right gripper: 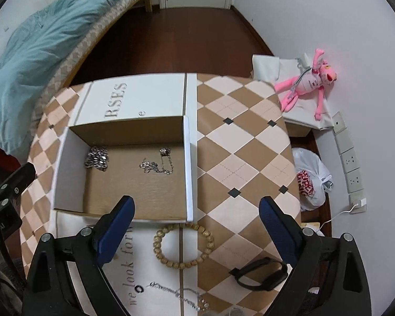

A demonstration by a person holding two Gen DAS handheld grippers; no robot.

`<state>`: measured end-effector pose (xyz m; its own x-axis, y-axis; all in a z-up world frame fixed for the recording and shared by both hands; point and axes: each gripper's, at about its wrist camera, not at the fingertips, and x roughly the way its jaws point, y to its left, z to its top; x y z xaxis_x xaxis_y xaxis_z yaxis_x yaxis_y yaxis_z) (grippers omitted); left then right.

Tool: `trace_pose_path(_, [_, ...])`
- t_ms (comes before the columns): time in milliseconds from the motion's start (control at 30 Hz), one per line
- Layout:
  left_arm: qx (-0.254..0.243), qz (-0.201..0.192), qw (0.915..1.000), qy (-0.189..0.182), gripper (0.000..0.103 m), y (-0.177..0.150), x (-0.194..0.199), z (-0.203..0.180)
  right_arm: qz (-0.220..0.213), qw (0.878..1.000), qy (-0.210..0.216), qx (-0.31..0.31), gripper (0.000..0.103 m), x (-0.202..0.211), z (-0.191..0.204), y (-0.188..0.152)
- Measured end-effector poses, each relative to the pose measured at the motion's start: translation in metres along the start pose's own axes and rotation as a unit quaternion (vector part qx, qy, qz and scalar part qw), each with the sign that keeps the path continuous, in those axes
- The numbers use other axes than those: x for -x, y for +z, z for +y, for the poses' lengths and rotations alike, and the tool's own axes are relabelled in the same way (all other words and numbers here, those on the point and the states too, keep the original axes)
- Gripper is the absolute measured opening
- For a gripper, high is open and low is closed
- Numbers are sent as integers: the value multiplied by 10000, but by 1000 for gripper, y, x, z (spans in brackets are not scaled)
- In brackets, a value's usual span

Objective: Organize jewelry
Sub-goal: 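Move both tools back over the remaining jewelry, then grasp a silver chain bracelet with the right tool while the left tool grasps a black ring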

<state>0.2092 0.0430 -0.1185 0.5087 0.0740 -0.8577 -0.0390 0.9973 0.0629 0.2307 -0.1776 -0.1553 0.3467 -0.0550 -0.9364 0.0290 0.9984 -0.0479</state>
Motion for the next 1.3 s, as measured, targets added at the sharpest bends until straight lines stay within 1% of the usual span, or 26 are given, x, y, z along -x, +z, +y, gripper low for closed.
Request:
trace_pose_path(100, [5,-258,9997,53,96,-4,25,3,-219,9998,5,-14,96,23,-1,-7])
trace_pose_path(200, [-14,-450,9986,273,96,-9,49,5,-376,9993,50,-30,96,44,-3,-14])
trace_pose_path(300, [95,-595,9974,391,96,-16,70,10,-580,9983,69,-47,96,69,-6,-23])
trace_pose_path(400, [180,-643,9966,478,96,-23,86,13,-725,9973,105,-64,97,90,-6,-31])
trace_pose_path(533, [233,-676,9961,508,96,-31,103,16,-899,9957,206,-83,97,115,-8,-42])
trace_pose_path(600, [253,-679,9963,453,96,-35,109,16,-939,9952,271,-100,97,123,-9,-48])
trace_pose_path(700, [343,-727,9962,344,96,-44,112,18,-879,9950,437,-201,97,127,-13,-60])
trace_pose_path(767, [390,-709,9962,317,96,-54,109,19,-832,9945,553,-313,97,123,-19,-71])
trace_pose_path(833, [390,-597,9972,240,96,-65,98,18,-772,9951,486,-392,97,113,-26,-83])
trace_pose_path(900, [252,-260,9992,168,96,-78,77,12,-599,9957,435,-563,97,95,-38,-97])
trace_pose_path(967, [127,-8,9996,248,96,-94,56,7,-358,9958,409,-734,97,72,-49,-110])
trace_pose_path(1000, [66,136,9993,349,96,-105,41,4,-184,9958,386,-815,96,57,-55,-119])
trace_pose_path(1100, [10,597,9971,464,96,-130,6,0,142,9957,384,-836,96,22,-61,-142])
trace_pose_path(1133, [-5,696,9964,476,96,-136,0,-1,212,9958,369,-808,96,14,-61,-149])
trace_pose_path(1200, [-46,893,9948,497,96,-149,-15,-4,360,9959,394,-728,93,-6,-58,-162])
trace_pose_path(1300, [-74,1075,9929,497,96,-162,-27,-7,503,9961,418,-585,81,-30,-49,-175])
